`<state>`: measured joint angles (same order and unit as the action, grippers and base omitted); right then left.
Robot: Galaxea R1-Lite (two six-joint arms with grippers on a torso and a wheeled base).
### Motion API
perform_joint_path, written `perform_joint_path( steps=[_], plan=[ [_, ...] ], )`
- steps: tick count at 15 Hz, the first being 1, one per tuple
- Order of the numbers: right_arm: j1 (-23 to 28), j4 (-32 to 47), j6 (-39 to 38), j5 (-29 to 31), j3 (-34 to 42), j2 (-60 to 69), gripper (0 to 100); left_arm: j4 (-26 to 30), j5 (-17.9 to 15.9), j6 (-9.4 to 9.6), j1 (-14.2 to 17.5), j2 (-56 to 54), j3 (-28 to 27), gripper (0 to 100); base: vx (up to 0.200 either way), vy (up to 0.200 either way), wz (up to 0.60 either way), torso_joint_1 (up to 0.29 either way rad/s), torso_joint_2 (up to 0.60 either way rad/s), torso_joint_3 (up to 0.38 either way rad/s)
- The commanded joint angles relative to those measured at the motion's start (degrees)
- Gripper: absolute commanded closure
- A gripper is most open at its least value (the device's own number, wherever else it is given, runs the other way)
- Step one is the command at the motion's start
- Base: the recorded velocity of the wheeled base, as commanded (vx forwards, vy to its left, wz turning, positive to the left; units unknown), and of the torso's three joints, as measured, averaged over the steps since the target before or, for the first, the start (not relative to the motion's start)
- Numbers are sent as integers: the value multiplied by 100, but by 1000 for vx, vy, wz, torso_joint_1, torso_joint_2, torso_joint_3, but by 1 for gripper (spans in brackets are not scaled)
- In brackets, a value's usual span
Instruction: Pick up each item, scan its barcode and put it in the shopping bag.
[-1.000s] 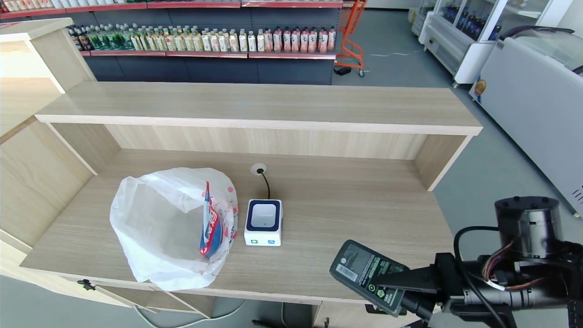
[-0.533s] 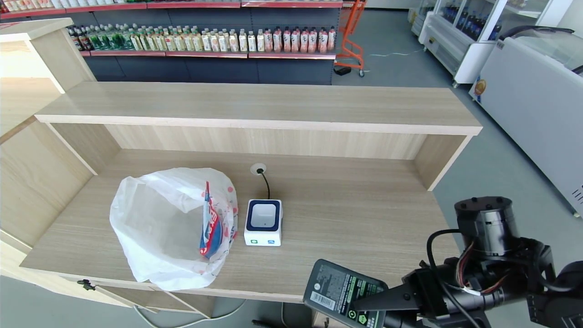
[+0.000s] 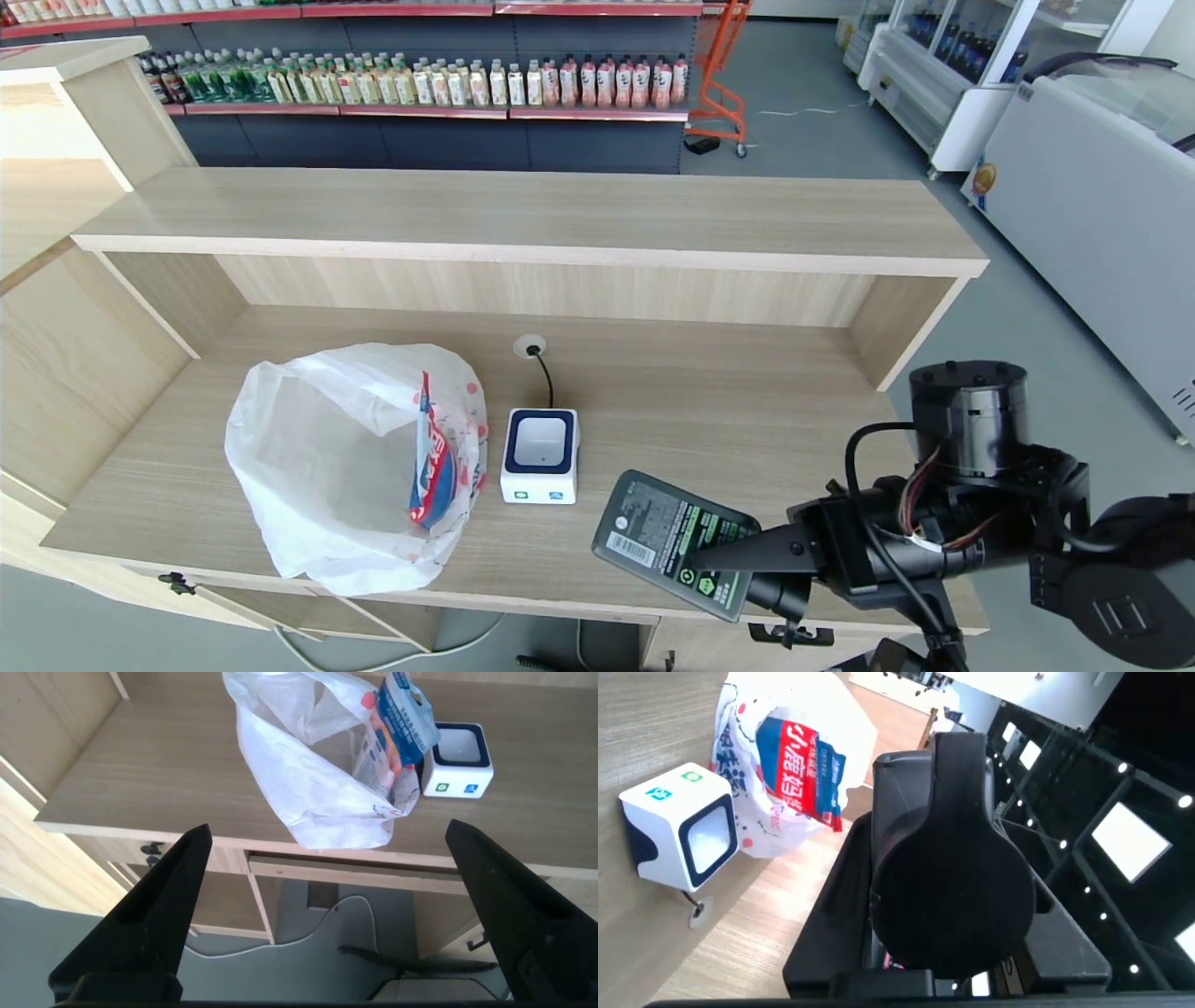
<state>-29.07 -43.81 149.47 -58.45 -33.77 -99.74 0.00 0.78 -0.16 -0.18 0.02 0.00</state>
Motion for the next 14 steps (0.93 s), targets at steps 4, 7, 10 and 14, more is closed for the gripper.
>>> perform_joint_path(
  steps=[4,7,10,14],
  plan=[
    [16,-22,47,9,-271,-151,100,0,1,-2,1,-2,0,0,0,0,0,0,0,0],
    [16,-22,91,9,-279,-195,100,0,1,-2,1,-2,0,0,0,0,0,0,0,0],
    [16,-22,91,9,-306,-247,100,0,1,-2,1,-2,0,0,0,0,0,0,0,0],
    [-72,-22,91,18,-350,-449,100,0,1,-2,1,-2,0,0,0,0,0,0,0,0]
  ],
)
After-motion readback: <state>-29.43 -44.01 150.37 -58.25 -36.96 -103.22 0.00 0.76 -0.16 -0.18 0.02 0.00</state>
